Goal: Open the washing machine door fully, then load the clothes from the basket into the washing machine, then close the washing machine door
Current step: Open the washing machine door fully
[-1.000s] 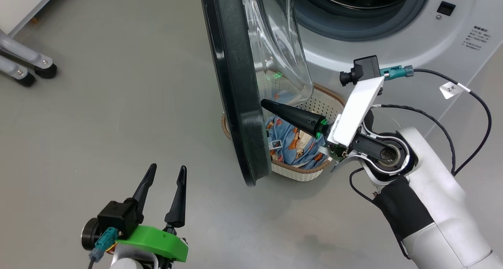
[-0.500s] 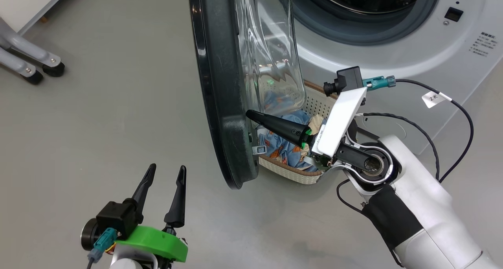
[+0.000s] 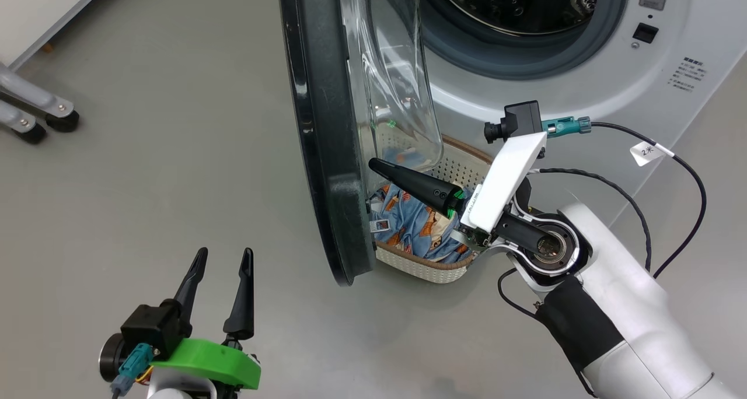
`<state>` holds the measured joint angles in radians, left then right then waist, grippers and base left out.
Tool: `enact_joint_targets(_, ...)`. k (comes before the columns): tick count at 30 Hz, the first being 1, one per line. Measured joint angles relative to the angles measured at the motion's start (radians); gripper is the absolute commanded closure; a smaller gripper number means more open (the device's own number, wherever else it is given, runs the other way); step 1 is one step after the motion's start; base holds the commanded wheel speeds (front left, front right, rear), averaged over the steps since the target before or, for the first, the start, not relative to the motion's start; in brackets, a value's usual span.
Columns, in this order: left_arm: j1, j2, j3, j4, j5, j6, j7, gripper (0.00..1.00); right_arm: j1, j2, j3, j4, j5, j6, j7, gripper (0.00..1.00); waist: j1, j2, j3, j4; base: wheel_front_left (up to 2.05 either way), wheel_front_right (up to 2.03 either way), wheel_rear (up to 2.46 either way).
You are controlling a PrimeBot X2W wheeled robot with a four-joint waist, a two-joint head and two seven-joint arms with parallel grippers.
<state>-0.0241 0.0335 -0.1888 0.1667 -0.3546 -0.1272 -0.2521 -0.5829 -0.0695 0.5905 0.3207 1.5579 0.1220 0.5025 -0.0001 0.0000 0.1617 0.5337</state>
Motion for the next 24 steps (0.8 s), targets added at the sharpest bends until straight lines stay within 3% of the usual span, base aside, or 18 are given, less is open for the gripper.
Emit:
enact_joint_targets(3,0.005,0.000,0.016,0.000,0.011,0.000,0.000,0.00,0.000,-0.001,0.000,-0.002,-0.024,0.000,-0.014,1.00,0.0000,0.0000,-0.011,-0.017,0.00,0.00,0.00)
enact_joint_targets(4,0.005,0.000,0.026,0.000,0.014,0.000,0.000,0.00,0.000,-0.003,0.001,-0.006,-0.033,0.000,-0.018,0.91,0.0000,0.0000,-0.015,-0.024,0.00,0.00,0.00)
enact_joint_targets(5,0.005,0.000,0.033,0.000,0.017,0.000,0.000,0.00,0.000,-0.010,0.002,-0.012,-0.044,0.000,-0.027,0.67,0.0000,0.0000,-0.018,-0.030,0.00,0.00,0.00)
enact_joint_targets(6,0.006,0.000,0.040,0.000,0.021,0.000,0.000,0.00,0.000,-0.018,0.002,-0.021,-0.056,0.000,-0.036,0.67,0.0000,0.0000,-0.021,-0.038,0.00,0.00,0.00)
enact_joint_targets(7,0.007,0.000,0.046,0.000,0.022,0.000,0.000,0.00,0.000,-0.029,0.002,-0.030,-0.071,0.000,-0.047,0.50,0.0000,0.0000,-0.025,-0.045,0.00,0.00,0.00)
enact_joint_targets(8,0.007,0.000,0.052,0.000,0.024,0.000,0.000,0.00,0.000,-0.043,0.002,-0.041,-0.090,0.000,-0.058,0.15,0.0000,0.0000,-0.029,-0.052,0.00,0.00,0.00)
enact_joint_targets(9,0.009,0.000,0.057,0.000,0.027,0.000,0.000,0.00,0.000,-0.060,0.002,-0.053,-0.105,0.000,-0.071,0.00,0.0001,0.0000,-0.033,-0.059,0.00,0.00,0.00)
enact_joint_targets(16,0.029,0.000,0.090,0.000,0.041,0.000,0.000,0.00,0.009,-0.170,-0.005,-0.140,-0.234,0.000,-0.209,0.00,0.0001,0.0000,-0.064,-0.107,0.00,0.00,0.00)
enact_joint_targets(24,0.063,0.000,0.134,-0.010,0.057,0.000,0.000,0.00,0.109,-0.335,-0.011,-0.185,-0.431,0.000,-0.444,0.00,0.0000,0.0000,-0.098,-0.170,0.00,0.00,0.00)
